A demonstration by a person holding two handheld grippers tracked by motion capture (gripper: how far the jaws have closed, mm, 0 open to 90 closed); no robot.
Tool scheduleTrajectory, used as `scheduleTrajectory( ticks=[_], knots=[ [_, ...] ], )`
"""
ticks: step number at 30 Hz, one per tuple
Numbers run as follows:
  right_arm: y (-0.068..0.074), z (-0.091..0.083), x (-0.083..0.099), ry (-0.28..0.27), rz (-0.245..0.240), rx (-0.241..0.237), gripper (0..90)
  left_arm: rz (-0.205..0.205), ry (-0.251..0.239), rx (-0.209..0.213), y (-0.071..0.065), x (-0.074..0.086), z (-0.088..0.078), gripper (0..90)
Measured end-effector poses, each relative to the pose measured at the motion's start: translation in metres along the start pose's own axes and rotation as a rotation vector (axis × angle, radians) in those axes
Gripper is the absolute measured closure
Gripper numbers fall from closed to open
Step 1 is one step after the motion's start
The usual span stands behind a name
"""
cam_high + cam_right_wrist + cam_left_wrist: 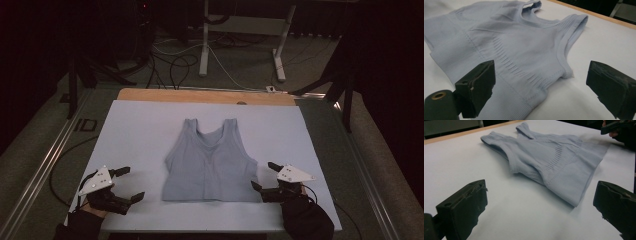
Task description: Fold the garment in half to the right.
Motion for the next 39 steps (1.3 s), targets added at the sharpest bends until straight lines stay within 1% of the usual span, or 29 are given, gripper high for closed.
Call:
scheduleTrajectory(
  ticks=[1, 5, 6, 7, 9, 10, 13, 14, 18, 19, 21, 24, 25, 26, 28, 31, 33, 35, 36, 38, 39],
  knots=[
    [0.0, 0.0, 0.0, -0.001, -0.004, -0.004, 8.9, -0.001, -0.006, 0.002, 0.0, 0.0, -0.001, 0.3],
    [-0.001, 0.001, 0.0, -0.003, 0.002, -0.014, 8.8, 0.004, 0.003, 0.002, -0.001, 0.001, 0.0, 0.3],
    [0.0, 0.002, 0.0, 0.003, 0.004, -0.016, 8.8, 0.002, 0.004, 0.006, -0.001, 0.0, 0.0, 0.3],
    [0.001, 0.002, 0.0, 0.009, -0.006, -0.017, 8.8, 0.0, 0.002, 0.01, -0.001, 0.0, 0.0, 0.3],
    [0.001, 0.002, 0.0, 0.006, 0.0, -0.02, 8.9, -0.008, 0.002, 0.003, 0.0, 0.0, 0.001, 0.3],
    [0.001, 0.002, -0.001, 0.003, -0.005, -0.021, 8.9, -0.01, 0.004, 0.003, 0.0, 0.0, 0.001, 0.3],
    [0.001, 0.002, -0.001, 0.001, -0.005, -0.025, 8.9, -0.008, 0.002, 0.007, -0.001, -0.001, 0.0, 0.3],
    [0.001, 0.003, -0.001, 0.007, 0.011, -0.033, 8.8, -0.009, 0.001, 0.007, -0.001, -0.001, 0.0, 0.3],
    [0.002, 0.003, -0.002, 0.01, 0.002, -0.034, 8.9, -0.009, 0.011, 0.008, -0.001, 0.0, 0.001, 0.3],
    [0.002, 0.003, -0.004, 0.008, 0.013, -0.034, 8.8, -0.013, 0.01, 0.009, -0.001, 0.001, 0.0, 0.3],
    [0.003, 0.003, -0.004, 0.002, 0.014, -0.035, 8.8, -0.007, 0.009, 0.005, -0.002, 0.0, -0.001, 0.3],
    [0.004, 0.003, -0.005, 0.008, -0.004, -0.039, 8.8, -0.002, 0.007, 0.01, -0.004, -0.002, 0.0, 0.3],
    [0.004, 0.003, -0.005, 0.008, -0.004, -0.039, 8.8, -0.002, 0.008, 0.01, -0.004, -0.002, 0.0, 0.3],
    [0.004, 0.003, -0.005, 0.009, 0.006, -0.04, 8.8, 0.001, 0.012, 0.01, -0.004, -0.002, 0.0, 0.3],
    [0.004, 0.002, -0.006, 0.006, 0.007, -0.04, 8.8, 0.012, 0.02, 0.011, -0.006, -0.002, 0.001, 0.3],
    [0.005, 0.0, -0.01, -0.003, 0.005, -0.036, 8.8, 0.007, 0.015, 0.017, -0.008, -0.004, 0.001, 0.3],
    [0.008, -0.003, -0.017, -0.014, 0.01, -0.033, 8.8, 0.015, 0.014, 0.02, -0.011, -0.005, 0.001, 0.3],
    [0.009, -0.003, -0.019, -0.015, 0.011, -0.033, 8.9, 0.017, 0.013, 0.025, -0.013, -0.008, 0.001, 0.3],
    [0.01, -0.004, -0.022, -0.019, 0.02, -0.04, 8.9, 0.021, 0.011, 0.027, -0.014, -0.009, 0.001, 0.3],
    [0.011, -0.007, -0.031, -0.009, 0.015, -0.032, 8.8, 0.03, 0.009, 0.029, -0.016, -0.012, 0.001, 0.3],
    [0.011, -0.007, -0.031, -0.009, 0.015, -0.032, 8.8, 0.031, 0.008, 0.031, -0.017, -0.013, 0.001, 0.3]
  ],
)
Point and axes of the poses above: each handheld gripper's, and its own axes: z roughly forward along the jaws, x roughly out of its underside, y roughly to its left, the point moved 2 cm from there along z, roughly forward along the jaws, and after that the axes turned 5 degrees about -z, right-handed, at the moved point
